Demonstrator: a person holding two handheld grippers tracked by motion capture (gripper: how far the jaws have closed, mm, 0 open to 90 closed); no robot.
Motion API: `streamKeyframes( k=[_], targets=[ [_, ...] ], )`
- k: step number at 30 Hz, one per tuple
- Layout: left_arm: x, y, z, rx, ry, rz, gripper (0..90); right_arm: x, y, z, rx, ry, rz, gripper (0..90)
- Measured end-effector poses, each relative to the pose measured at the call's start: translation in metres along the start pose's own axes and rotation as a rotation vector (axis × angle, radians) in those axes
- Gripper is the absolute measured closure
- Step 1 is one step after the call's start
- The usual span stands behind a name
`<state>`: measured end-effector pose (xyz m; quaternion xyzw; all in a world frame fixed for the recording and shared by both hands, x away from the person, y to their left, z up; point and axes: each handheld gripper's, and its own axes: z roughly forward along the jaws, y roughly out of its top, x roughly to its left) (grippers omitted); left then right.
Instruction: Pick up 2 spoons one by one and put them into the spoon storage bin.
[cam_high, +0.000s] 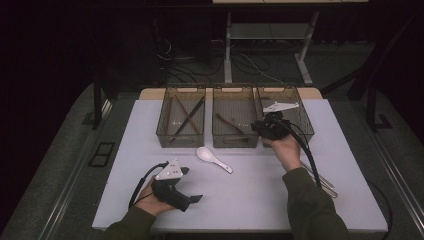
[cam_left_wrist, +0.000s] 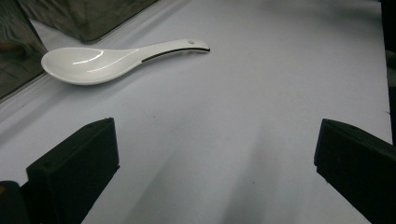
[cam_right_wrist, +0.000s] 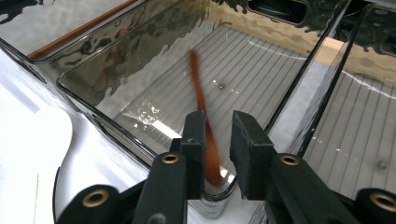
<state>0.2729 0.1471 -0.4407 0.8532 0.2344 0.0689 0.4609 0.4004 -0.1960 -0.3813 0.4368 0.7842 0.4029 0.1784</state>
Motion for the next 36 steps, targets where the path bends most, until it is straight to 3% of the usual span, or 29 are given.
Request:
streamKeyframes(
  k=[12,17,25,31,36],
  targets=[
    [0.001,0.000,0.000,0.005,0.001,0.006,0.0,-0.001,-0.007,-0.021,-0.034,0.090,0.018,59.7],
    [0.000,0.000,0.000,0.005,0.004,0.006,0.0,-0.006,-0.015,-0.033,-0.042,0.137,0.035,49.7],
    [0.000,0.000,0.000,0.003,0.007,-0.003,0.0,-0.005,-0.038,-0.053,-0.058,0.213,0.010,37.0],
    [0.001,0.000,-0.001,0.016,0.008,0.011,0.0,-0.002,-0.057,-0.067,-0.077,0.210,-0.007,26.5],
    [0.000,0.000,-0.002,0.015,0.012,0.013,0.0,-0.001,-0.077,-0.073,-0.062,0.218,-0.010,19.6]
  ],
)
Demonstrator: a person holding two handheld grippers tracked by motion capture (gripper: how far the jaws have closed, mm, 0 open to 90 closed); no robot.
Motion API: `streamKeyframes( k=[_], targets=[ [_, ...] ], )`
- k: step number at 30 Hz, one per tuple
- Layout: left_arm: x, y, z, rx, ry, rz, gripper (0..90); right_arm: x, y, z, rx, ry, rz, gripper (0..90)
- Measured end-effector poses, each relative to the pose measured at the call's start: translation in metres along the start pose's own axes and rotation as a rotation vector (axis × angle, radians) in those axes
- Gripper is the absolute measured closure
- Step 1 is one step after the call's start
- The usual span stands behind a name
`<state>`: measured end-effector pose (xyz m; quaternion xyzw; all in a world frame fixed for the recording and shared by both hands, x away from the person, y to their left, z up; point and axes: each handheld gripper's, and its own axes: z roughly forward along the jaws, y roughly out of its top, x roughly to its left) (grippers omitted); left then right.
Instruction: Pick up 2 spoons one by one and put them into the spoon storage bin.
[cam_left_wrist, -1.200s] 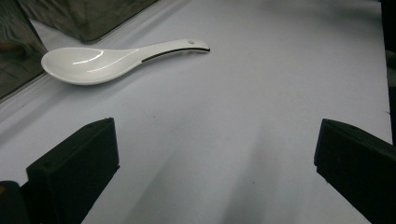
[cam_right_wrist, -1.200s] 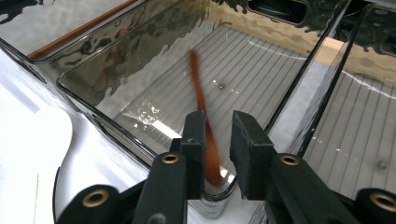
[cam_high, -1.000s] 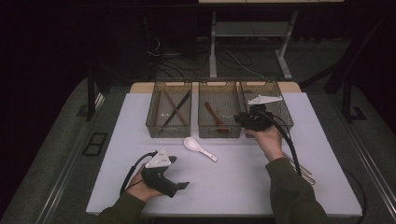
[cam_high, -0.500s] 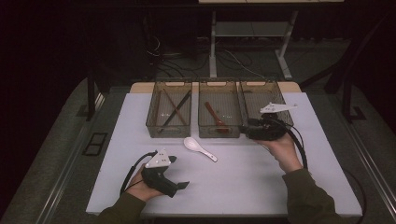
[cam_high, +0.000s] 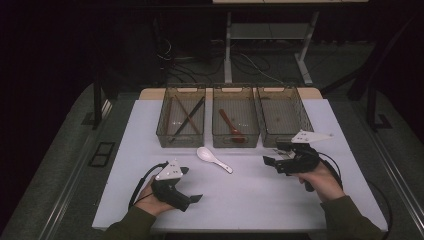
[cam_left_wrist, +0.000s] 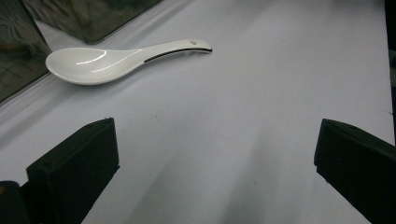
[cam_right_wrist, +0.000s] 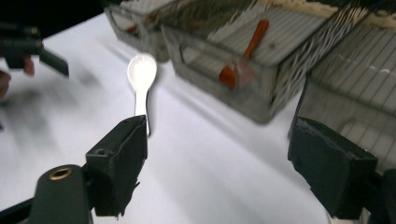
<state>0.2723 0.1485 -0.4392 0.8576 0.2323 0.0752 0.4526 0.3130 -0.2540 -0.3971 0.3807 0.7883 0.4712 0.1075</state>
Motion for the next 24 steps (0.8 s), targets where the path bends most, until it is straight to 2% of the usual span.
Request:
streamKeyframes(
  k=[2,6,9,13,15,18,21,24],
  targets=[
    [0.000,0.000,0.000,0.001,0.003,0.000,0.0,0.001,-0.008,-0.004,0.005,-0.001,-0.026,18.9],
    [0.000,0.001,-0.001,0.006,0.013,-0.003,3.6,0.002,-0.028,-0.012,0.012,-0.016,-0.024,18.9],
    [0.001,0.002,-0.002,0.003,0.021,-0.013,6.7,0.004,-0.045,-0.016,0.040,-0.014,-0.059,18.9],
    [0.003,0.003,-0.005,-0.003,0.023,-0.027,14.3,0.003,-0.061,-0.023,0.051,-0.008,-0.063,18.2],
    [0.003,0.003,-0.006,-0.011,0.020,-0.034,16.2,0.002,-0.066,-0.027,0.031,-0.008,-0.039,18.2],
    [0.003,0.005,-0.007,-0.018,0.021,-0.043,23.9,0.003,-0.070,-0.031,0.007,-0.004,-0.034,18.2],
    [0.005,0.009,-0.007,-0.023,0.026,-0.037,35.3,0.003,-0.074,-0.033,-0.010,0.009,-0.020,18.2],
    [0.008,0.014,-0.003,-0.022,0.048,-0.035,54.7,0.003,-0.076,-0.033,-0.006,0.012,-0.014,18.2]
  ],
)
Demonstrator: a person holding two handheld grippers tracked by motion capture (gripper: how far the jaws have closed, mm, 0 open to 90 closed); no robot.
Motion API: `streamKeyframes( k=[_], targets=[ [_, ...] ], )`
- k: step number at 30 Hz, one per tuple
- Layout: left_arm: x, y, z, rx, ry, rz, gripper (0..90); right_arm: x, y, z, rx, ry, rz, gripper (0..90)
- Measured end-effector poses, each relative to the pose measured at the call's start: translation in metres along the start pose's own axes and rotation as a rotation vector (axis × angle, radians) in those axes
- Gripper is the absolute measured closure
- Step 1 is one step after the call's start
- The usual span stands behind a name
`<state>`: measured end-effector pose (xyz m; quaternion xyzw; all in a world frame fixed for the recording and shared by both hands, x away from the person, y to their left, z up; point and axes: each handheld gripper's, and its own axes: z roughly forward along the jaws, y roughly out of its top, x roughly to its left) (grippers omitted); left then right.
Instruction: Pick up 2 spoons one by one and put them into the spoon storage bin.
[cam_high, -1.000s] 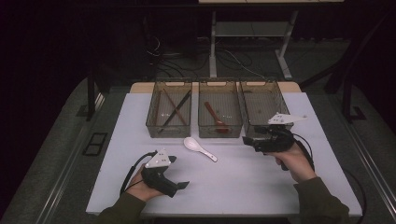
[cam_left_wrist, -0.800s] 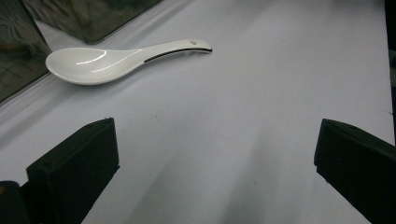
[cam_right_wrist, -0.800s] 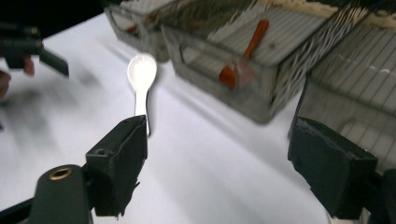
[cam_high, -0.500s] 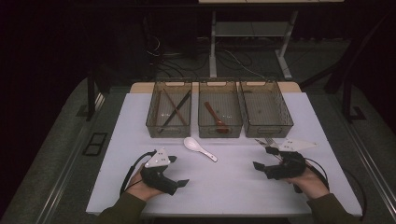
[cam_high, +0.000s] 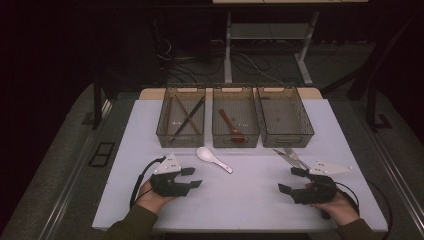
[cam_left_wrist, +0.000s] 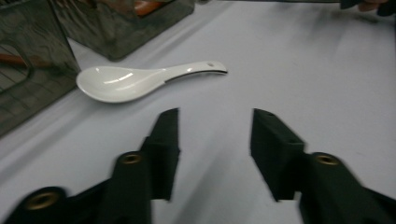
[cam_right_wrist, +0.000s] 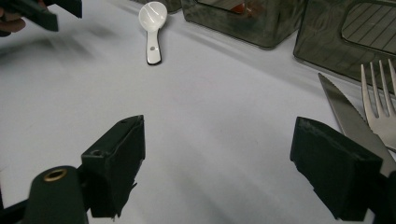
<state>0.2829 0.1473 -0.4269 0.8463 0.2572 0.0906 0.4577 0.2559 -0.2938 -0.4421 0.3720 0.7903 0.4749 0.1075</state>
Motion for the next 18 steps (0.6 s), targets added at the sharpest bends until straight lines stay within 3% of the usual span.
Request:
streamKeyframes(
  k=[4,7,18],
  targets=[
    [0.006,0.012,0.011,0.021,0.034,0.001,77.0,0.001,0.000,0.002,0.008,-0.004,-0.005,18.2],
    [0.012,0.019,0.020,0.035,0.041,-0.010,88.4,0.001,0.000,0.002,0.015,-0.009,-0.013,18.2],
    [0.042,0.042,0.064,0.070,0.083,-0.023,89.1,0.003,0.000,0.006,0.032,-0.002,-0.032,18.2]
  ],
)
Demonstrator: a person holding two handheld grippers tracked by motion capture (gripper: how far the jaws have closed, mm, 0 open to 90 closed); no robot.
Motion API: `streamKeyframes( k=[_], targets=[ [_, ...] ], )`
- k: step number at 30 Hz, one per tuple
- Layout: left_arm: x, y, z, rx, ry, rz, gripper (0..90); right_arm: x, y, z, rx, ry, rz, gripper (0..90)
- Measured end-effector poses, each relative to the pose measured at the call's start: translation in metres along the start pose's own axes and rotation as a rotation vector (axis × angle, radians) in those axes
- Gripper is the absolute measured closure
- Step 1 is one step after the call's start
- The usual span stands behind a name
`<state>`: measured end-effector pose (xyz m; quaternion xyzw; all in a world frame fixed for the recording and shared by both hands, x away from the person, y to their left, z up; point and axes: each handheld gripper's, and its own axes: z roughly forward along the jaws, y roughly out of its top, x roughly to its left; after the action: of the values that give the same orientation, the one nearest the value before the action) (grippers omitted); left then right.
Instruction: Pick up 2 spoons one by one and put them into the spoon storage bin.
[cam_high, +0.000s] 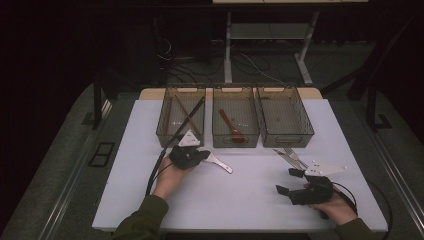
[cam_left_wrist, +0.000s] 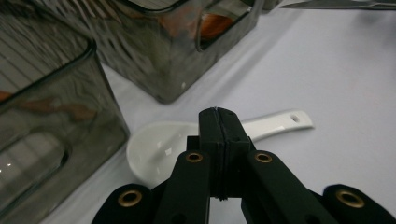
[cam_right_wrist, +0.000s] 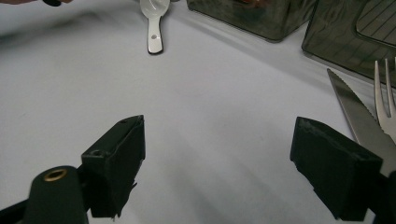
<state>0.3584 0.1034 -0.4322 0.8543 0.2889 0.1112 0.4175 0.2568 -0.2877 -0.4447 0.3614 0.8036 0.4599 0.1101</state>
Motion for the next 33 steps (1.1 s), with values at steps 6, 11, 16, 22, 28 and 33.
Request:
streamKeyframes(
  k=[6,11,16,22,28,33],
  targets=[
    [0.000,0.013,0.024,0.043,0.016,0.037,89.1,0.000,0.000,0.000,0.000,0.000,0.001,18.2],
    [-0.003,0.019,0.036,0.068,0.036,0.060,89.1,-0.001,0.000,-0.001,0.005,-0.003,-0.004,18.3],
    [0.003,0.017,0.040,0.100,0.090,0.069,89.1,0.000,-0.001,-0.001,0.007,0.000,-0.010,18.2],
    [0.009,0.013,0.038,0.138,0.106,0.053,89.1,0.000,-0.001,-0.001,0.010,0.001,-0.013,18.2],
    [0.010,0.012,0.032,0.159,0.097,0.043,89.1,0.000,0.000,-0.002,0.010,-0.005,-0.014,18.3],
    [0.010,0.009,0.023,0.183,0.101,0.050,89.1,-0.001,-0.001,-0.002,0.009,-0.008,-0.016,18.3]
  ],
)
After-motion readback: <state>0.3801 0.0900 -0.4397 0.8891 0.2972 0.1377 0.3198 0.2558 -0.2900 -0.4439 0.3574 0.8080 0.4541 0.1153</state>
